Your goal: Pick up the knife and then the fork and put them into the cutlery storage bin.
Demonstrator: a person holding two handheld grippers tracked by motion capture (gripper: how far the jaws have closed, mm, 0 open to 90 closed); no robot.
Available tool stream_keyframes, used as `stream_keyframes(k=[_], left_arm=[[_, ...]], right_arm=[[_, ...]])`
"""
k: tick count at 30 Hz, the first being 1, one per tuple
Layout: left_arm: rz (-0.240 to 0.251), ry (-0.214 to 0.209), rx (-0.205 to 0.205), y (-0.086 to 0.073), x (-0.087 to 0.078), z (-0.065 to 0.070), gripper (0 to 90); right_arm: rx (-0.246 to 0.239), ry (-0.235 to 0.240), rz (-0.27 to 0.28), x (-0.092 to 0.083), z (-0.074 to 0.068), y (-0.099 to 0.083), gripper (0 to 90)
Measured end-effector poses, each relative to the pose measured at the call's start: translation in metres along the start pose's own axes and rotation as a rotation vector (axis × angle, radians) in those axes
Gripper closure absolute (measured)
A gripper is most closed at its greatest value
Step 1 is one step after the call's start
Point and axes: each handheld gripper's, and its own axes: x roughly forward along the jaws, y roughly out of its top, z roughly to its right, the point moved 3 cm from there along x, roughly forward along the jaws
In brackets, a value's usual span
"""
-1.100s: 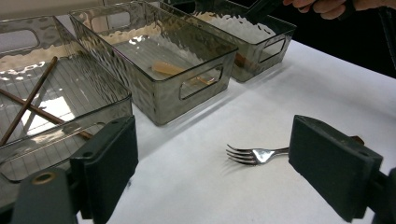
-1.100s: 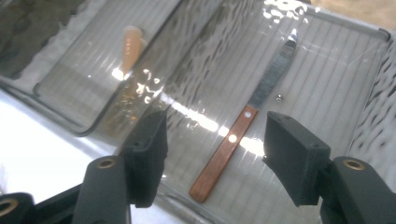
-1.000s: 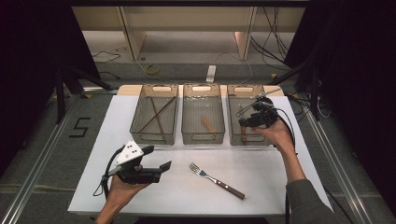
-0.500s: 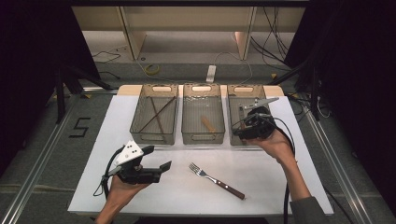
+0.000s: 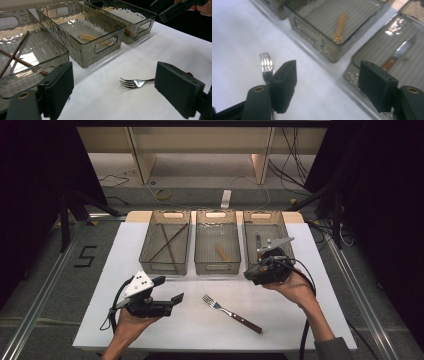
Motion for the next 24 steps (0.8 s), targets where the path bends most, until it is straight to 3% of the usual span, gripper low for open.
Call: stream_keyframes(k=[10, 24], left_arm=[[0.004, -0.001, 0.001, 0.0, 0.0, 0.0, 15.3], [0.01, -0.002, 0.001, 0.0, -0.001, 0.001, 15.4]], right_arm=[[-0.08, 0.061, -0.067, 0.007, -0.027, 0.0, 30.4], [-0.145, 0.113, -0.192, 0.018, -0.053, -0.014, 25.8]])
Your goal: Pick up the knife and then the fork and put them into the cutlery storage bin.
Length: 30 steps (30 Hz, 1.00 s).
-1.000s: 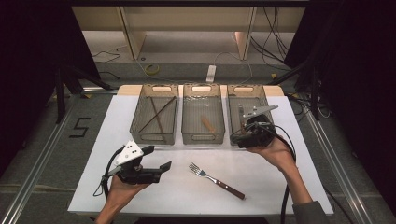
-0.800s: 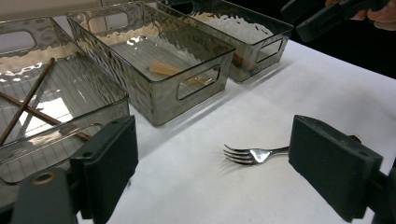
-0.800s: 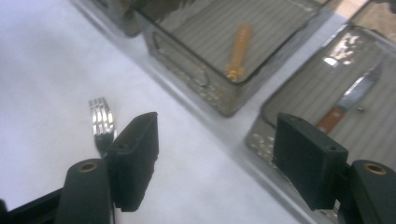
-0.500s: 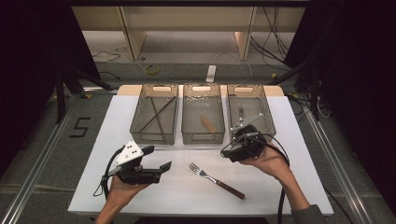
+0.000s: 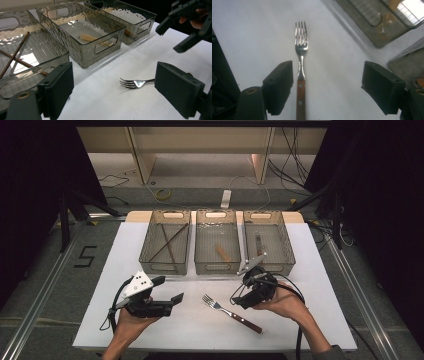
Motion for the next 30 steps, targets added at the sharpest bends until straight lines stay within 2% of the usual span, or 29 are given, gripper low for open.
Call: stream_keyframes(k=[12, 18, 28, 30], left_arm=[[-0.003, 0.003, 0.003, 0.0, 0.0, 0.0, 15.2], [-0.003, 0.002, 0.004, 0.0, 0.0, 0.0, 15.2], [-0.003, 0.001, 0.006, 0.0, 0.0, 0.001, 15.2], [-0.007, 0.002, 0.01, 0.0, 0.0, 0.001, 15.2]], right_arm=[[-0.03, 0.022, -0.141, 0.02, -0.013, -0.019, 29.4], [-0.043, 0.032, -0.175, 0.028, -0.019, -0.026, 34.3], [-0.104, 0.048, -0.244, 0.042, -0.026, -0.036, 48.5], [-0.097, 0.04, -0.246, 0.045, -0.027, -0.037, 50.8]])
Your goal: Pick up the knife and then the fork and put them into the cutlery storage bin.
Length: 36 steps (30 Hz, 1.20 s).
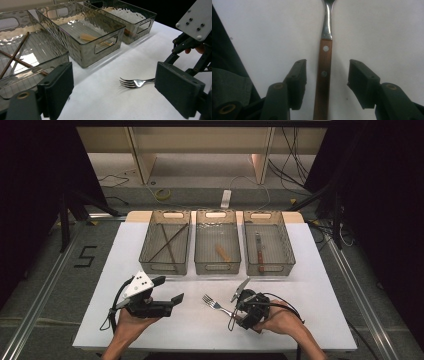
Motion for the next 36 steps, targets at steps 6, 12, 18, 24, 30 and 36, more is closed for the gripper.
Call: stream_keyframes(k=[6, 12, 18, 24, 30, 36], left_arm=[[-0.001, 0.0, 0.0, 0.0, 0.0, 0.0, 15.2], [-0.003, 0.0, -0.001, 0.0, 0.001, 0.0, 15.2], [-0.002, -0.001, -0.002, 0.0, 0.001, 0.0, 15.2], [-0.003, 0.0, -0.003, 0.0, 0.001, 0.0, 15.2], [-0.004, 0.0, -0.004, -0.001, 0.002, 0.001, 15.2], [-0.006, -0.001, -0.002, -0.001, 0.002, 0.001, 15.2]], right_arm=[[-0.015, 0.0, -0.011, 0.004, -0.001, -0.001, 58.1], [-0.008, 0.003, -0.011, 0.009, 0.001, -0.001, 63.5], [-0.027, 0.0, -0.015, 0.012, 0.0, -0.001, 67.6], [-0.046, -0.009, -0.024, 0.013, -0.002, -0.001, 71.7], [-0.04, -0.01, -0.032, 0.014, -0.003, 0.0, 75.4], [-0.045, -0.004, -0.036, 0.013, -0.002, 0.0, 76.4]])
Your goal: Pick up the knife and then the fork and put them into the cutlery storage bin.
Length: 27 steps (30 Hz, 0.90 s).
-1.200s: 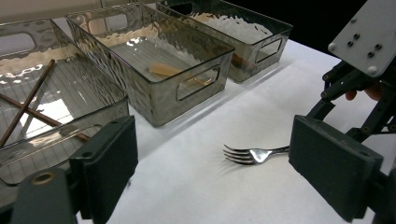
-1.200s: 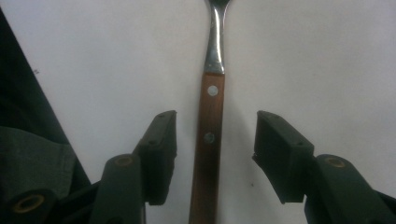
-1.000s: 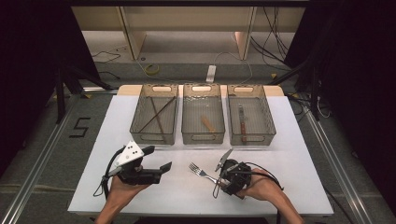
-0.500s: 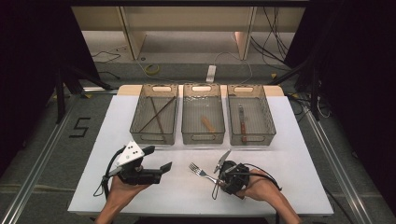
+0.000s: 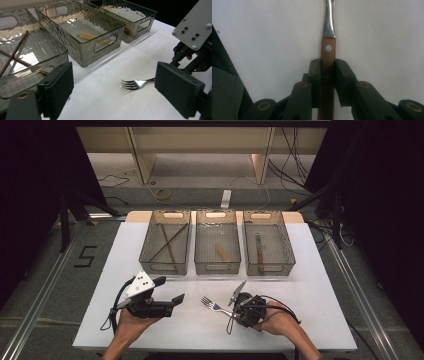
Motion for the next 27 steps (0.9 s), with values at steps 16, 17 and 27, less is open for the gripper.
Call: stream_keyframes(k=[16, 17, 27], left_arm=[[0.002, 0.001, 0.001, 0.0, 0.0, 0.0, 15.2], [0.003, 0.001, 0.001, 0.0, 0.0, 0.0, 15.2], [0.003, 0.001, 0.001, 0.0, -0.001, 0.0, 15.2]], right_arm=[[0.02, 0.003, 0.039, -0.007, 0.0, 0.002, 77.0], [0.008, 0.003, 0.038, -0.008, 0.001, 0.001, 77.0], [0.043, -0.01, 0.087, -0.015, 0.007, -0.001, 77.0]])
